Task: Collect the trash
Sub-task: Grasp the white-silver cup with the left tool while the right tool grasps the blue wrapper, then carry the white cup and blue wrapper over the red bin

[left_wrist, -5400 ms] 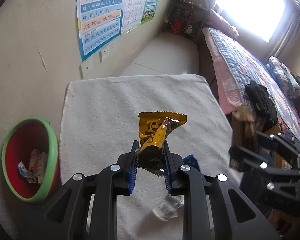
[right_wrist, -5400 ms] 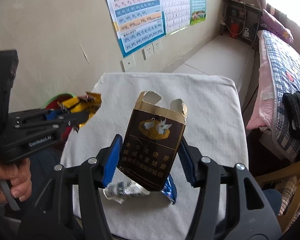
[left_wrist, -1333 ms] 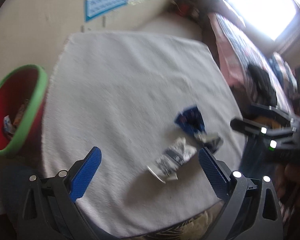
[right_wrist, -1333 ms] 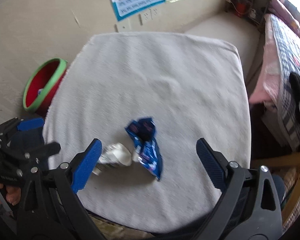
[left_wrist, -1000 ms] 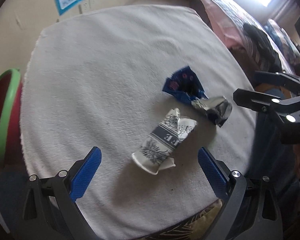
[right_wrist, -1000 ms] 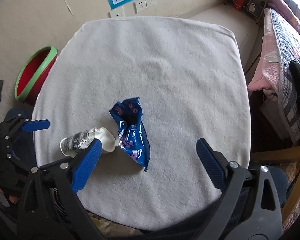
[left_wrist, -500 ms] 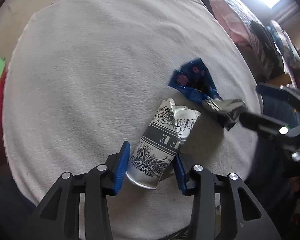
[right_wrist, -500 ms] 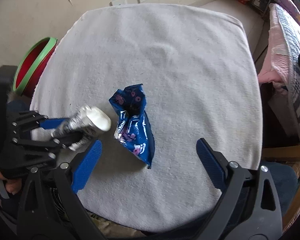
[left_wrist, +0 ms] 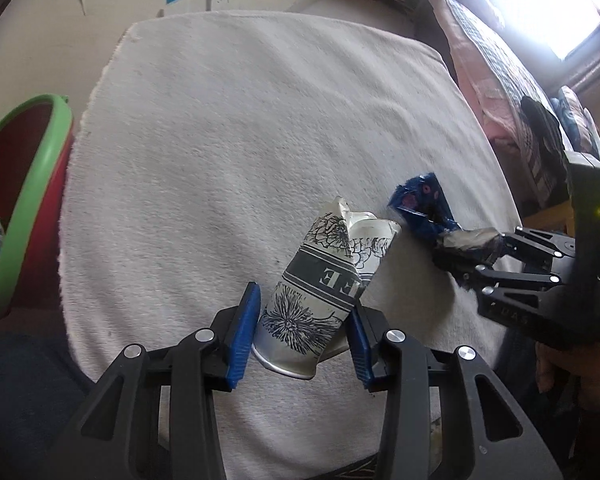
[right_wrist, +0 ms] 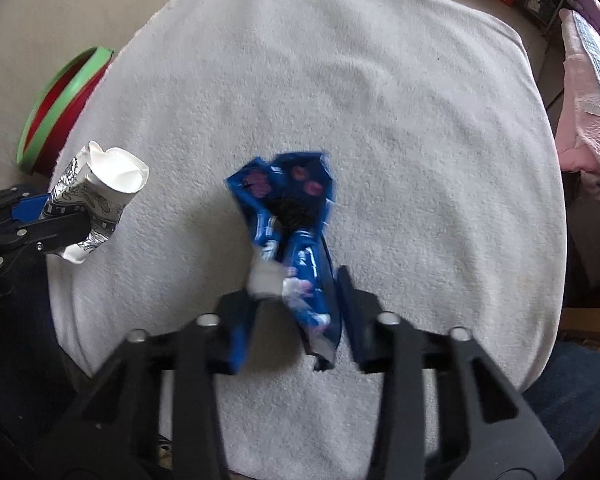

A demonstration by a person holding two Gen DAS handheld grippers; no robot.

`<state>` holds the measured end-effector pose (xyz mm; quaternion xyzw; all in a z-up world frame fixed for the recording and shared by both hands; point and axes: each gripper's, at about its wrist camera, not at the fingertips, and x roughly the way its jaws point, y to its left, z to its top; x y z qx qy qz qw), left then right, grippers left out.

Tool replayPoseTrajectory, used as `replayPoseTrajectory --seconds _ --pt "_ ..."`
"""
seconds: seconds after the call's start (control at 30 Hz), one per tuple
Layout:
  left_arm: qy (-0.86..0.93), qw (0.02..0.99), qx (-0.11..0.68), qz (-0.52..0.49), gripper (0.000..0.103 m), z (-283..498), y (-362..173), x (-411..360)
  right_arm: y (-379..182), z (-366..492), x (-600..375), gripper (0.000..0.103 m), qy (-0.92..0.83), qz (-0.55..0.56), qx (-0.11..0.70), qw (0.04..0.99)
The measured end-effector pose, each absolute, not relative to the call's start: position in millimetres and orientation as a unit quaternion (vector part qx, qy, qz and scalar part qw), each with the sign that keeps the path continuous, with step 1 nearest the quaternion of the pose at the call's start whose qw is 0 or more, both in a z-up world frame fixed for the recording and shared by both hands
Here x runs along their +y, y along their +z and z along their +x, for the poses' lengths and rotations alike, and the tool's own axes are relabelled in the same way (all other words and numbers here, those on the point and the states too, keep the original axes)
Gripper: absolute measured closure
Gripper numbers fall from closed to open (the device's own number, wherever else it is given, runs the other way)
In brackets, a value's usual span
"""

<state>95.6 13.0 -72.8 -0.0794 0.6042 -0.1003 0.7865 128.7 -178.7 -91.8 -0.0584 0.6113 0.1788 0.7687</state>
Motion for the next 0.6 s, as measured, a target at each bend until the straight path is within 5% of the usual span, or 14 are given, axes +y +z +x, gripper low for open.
replayPoseTrajectory --seconds 0.17,0.6 --pt "-0.087 0.797 0.59 -0.098 0.064 93.6 -61.5 31.0 -72.0 133.8 -184.8 0.087 0.188 -0.026 0.598 0.779" --pt "-0.043 0.829 0.539 -0.139 0.064 94.1 -25.5 67.9 -4.5 134.3 -154.0 0.087 0.231 -0.01 0.543 0.807"
